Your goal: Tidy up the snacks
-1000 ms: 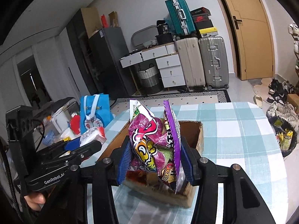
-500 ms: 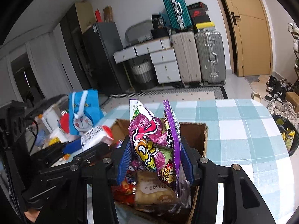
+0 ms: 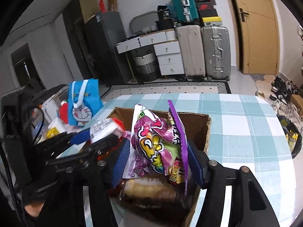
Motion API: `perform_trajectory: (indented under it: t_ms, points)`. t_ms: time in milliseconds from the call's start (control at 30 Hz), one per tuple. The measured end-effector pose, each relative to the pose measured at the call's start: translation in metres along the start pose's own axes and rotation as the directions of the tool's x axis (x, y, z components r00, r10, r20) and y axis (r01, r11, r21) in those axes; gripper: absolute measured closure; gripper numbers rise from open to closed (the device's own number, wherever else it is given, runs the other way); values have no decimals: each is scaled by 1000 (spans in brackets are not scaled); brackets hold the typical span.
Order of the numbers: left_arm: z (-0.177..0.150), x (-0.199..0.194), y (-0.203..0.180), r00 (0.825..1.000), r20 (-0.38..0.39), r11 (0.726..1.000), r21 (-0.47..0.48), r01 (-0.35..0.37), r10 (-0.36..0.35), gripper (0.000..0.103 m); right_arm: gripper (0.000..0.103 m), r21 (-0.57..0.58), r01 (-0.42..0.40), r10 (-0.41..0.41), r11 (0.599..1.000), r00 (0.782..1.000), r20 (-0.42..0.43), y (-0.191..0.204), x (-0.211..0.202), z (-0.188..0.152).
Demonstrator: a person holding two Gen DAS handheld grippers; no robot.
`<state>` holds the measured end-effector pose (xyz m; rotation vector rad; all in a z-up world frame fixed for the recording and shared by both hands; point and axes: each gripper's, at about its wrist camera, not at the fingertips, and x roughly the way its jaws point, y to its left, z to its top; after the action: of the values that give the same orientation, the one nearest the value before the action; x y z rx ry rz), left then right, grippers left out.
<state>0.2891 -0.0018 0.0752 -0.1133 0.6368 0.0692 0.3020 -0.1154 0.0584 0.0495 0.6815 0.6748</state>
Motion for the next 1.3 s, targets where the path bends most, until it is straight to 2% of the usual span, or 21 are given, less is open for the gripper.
perform_trajectory:
  t_ms: [100, 167, 300, 367, 400, 433, 533, 667, 933, 1133, 1300]
  points:
    - [-1, -2, 1, 1000, -1, 1000, -1, -1, 1, 49, 36, -24, 12, -12, 1000, 1000, 22, 3, -13, -4]
    - [-1, -4, 2, 1000, -3, 1000, -2, -9, 9, 44, 27, -27, 17, -16, 1000, 999, 30, 3, -19, -4]
    - [-5, -17, 5, 1000, 9, 1000, 4, -24, 24, 18, 26, -21, 25, -24, 999, 999, 40, 4, -28, -1]
    - [-8, -24, 7, 999, 17, 999, 7, -35, 35, 16, 16, -12, 29, -29, 1000, 998, 54, 3, -35, -1]
    - [-9, -27, 8, 999, 18, 999, 7, -39, 39, 11, 14, -6, 32, -31, 999, 997, 64, 2, -40, -2]
    - [-10, -30, 9, 999, 18, 999, 5, -43, 43, 1, 11, -2, 31, -31, 1000, 997, 71, 1, -43, -3]
    - [-16, -44, 14, 999, 43, 999, -5, -33, 33, 1, 1, 1, 35, -35, 999, 997, 74, -1, -52, -7]
    - [-27, -65, 17, 998, 59, 1000, -11, -19, 20, 1, 1, 0, 24, -24, 1000, 996, 84, -3, -65, -20]
    - [-67, -105, 25, 994, 107, 1000, -14, -5, 7, 1, 1, -52, -1, 9, 999, 987, 159, 6, -92, -59]
    - [-92, -118, 26, 992, 127, 1000, -6, -18, 18, 1, 0, -80, -2, 18, 997, 980, 198, 14, -98, -77]
    - [-108, -119, 25, 991, 133, 1000, -3, 3, -2, 1, 0, -92, -15, 34, 996, 978, 204, 17, -95, -91]
